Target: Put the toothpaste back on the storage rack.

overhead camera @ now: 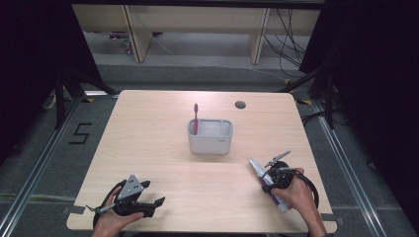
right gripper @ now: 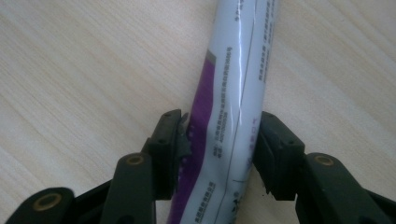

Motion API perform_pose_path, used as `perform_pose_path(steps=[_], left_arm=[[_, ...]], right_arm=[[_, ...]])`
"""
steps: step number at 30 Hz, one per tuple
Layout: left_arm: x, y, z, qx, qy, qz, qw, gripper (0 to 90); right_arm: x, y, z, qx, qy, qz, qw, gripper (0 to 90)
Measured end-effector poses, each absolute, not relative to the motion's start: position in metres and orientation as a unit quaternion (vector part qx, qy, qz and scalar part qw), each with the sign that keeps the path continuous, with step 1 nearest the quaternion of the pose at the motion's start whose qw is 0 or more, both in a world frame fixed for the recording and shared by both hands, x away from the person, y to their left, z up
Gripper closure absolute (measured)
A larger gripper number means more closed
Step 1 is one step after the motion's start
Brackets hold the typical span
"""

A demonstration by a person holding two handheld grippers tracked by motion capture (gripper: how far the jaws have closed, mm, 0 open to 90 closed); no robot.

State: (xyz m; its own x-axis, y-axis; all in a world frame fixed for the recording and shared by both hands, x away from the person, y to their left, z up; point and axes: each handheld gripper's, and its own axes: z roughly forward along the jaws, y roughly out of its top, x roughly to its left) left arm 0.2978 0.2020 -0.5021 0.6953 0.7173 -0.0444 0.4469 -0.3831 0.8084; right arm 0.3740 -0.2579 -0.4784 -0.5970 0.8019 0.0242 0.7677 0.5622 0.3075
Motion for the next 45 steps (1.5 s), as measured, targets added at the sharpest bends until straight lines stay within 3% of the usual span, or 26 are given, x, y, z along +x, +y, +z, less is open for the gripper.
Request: perform_pose_path(steps=[12, 19, 35, 45], left_arm=[[0.297, 0.2, -0.503, 0.81, 0.361, 0.157, 0.435, 20.8], [0.297, 0.199, -0.504, 0.81, 0.359, 0.156, 0.435, 21.3], [0.298, 0.2, -0.504, 0.81, 0.36, 0.155, 0.436, 22.6], [0.298, 0.2, -0.504, 0.81, 0.363, 0.157, 0.434, 22.6]], right_arm=[[0.38, -0.25, -0.475, 0.417, 0.9, 0.118, 0.042, 62.1], [0.38, -0.248, -0.475, 0.397, 0.91, 0.113, 0.035, 73.9], [0.376, -0.249, -0.472, 0.361, 0.926, 0.102, 0.043, 76.5], [0.374, -0.262, -0.447, 0.357, 0.92, 0.151, 0.061, 76.8]])
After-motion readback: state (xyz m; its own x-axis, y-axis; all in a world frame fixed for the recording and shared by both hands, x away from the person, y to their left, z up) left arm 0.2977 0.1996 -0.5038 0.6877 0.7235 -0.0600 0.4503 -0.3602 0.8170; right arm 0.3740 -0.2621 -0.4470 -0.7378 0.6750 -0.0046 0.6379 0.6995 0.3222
